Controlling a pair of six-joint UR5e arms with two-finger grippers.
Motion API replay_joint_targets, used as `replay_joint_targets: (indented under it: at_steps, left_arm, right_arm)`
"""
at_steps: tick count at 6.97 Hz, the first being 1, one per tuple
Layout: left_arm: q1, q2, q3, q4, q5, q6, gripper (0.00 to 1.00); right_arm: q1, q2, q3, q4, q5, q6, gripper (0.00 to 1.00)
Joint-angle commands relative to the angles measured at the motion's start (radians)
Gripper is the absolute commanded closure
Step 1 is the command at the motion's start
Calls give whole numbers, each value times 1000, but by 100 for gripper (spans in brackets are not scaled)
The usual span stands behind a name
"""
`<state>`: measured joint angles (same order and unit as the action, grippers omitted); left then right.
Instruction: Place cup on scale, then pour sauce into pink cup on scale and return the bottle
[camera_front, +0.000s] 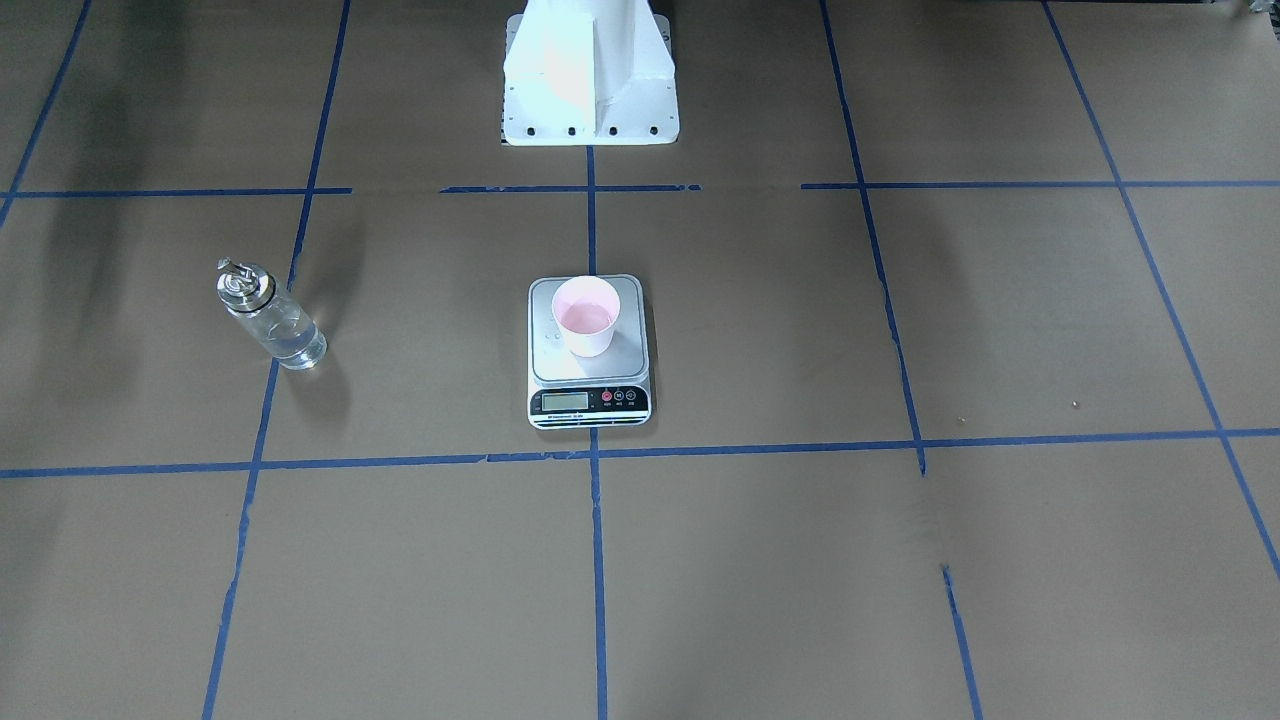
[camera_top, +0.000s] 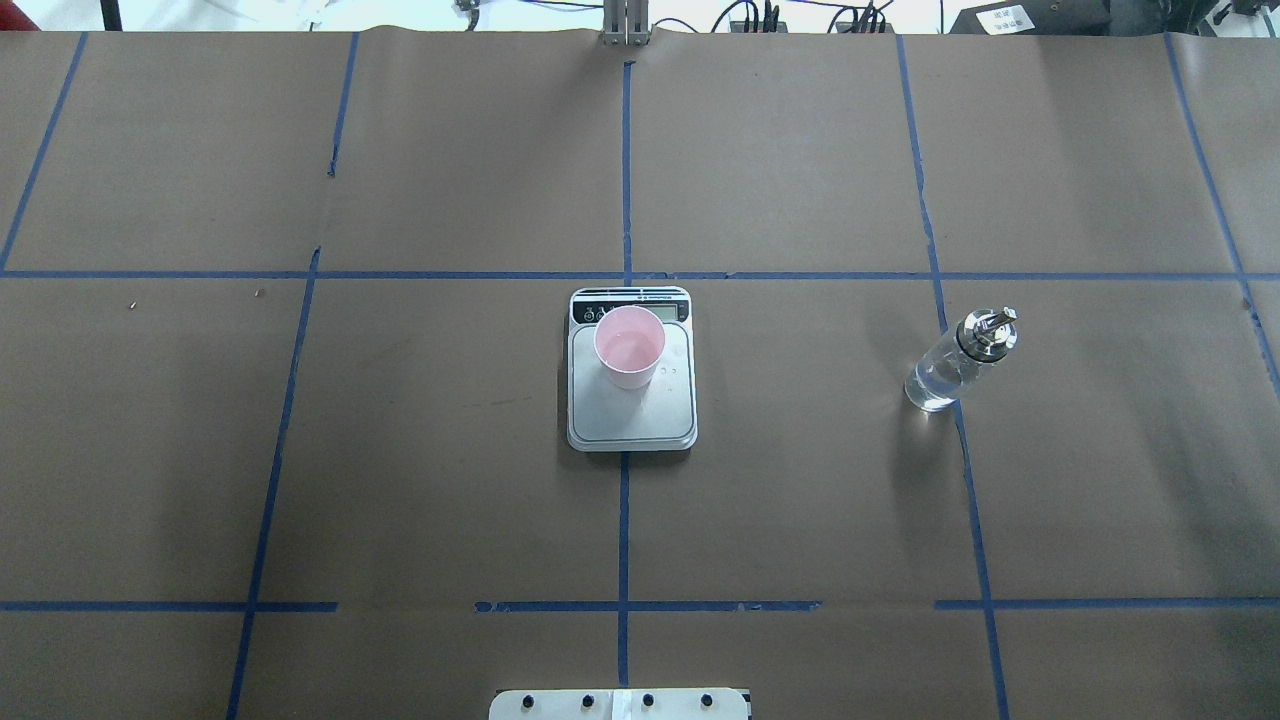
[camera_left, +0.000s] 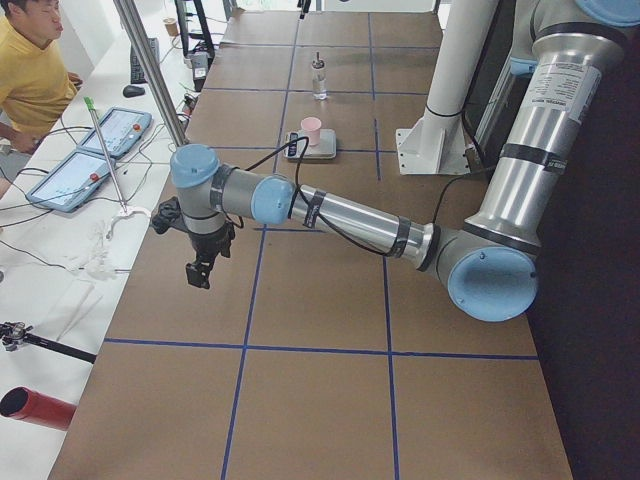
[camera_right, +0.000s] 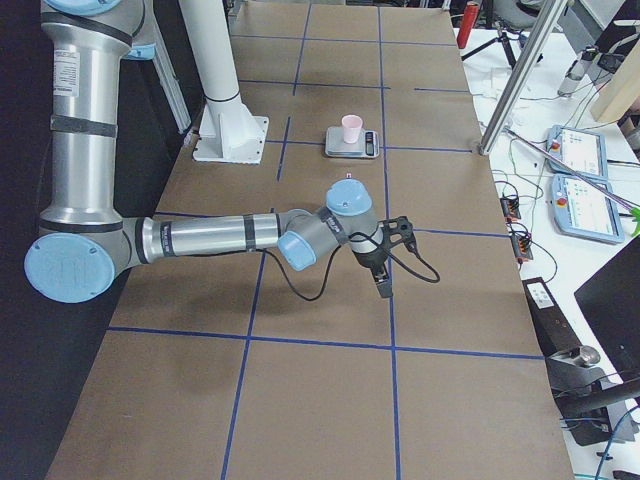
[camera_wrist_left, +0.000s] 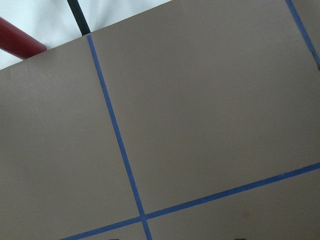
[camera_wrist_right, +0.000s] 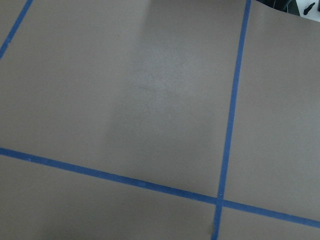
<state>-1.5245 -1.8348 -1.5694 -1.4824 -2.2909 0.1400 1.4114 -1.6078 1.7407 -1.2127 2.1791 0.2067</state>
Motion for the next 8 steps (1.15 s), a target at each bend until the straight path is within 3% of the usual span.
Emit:
replay_joint_targets:
  at_steps: [1,5,8]
  left_arm:
    - [-9,148,-35,-40,-21,32,0]
    - [-43,172,-6,-38,-44,136,0]
    - [-42,189,-12,8,-42,133,0]
  right_arm:
    - [138,60,-1,-374,176,-182,0]
    - [123,103,-9,-565,206,-184,0]
    - [120,117,-7,-574,182,-181,0]
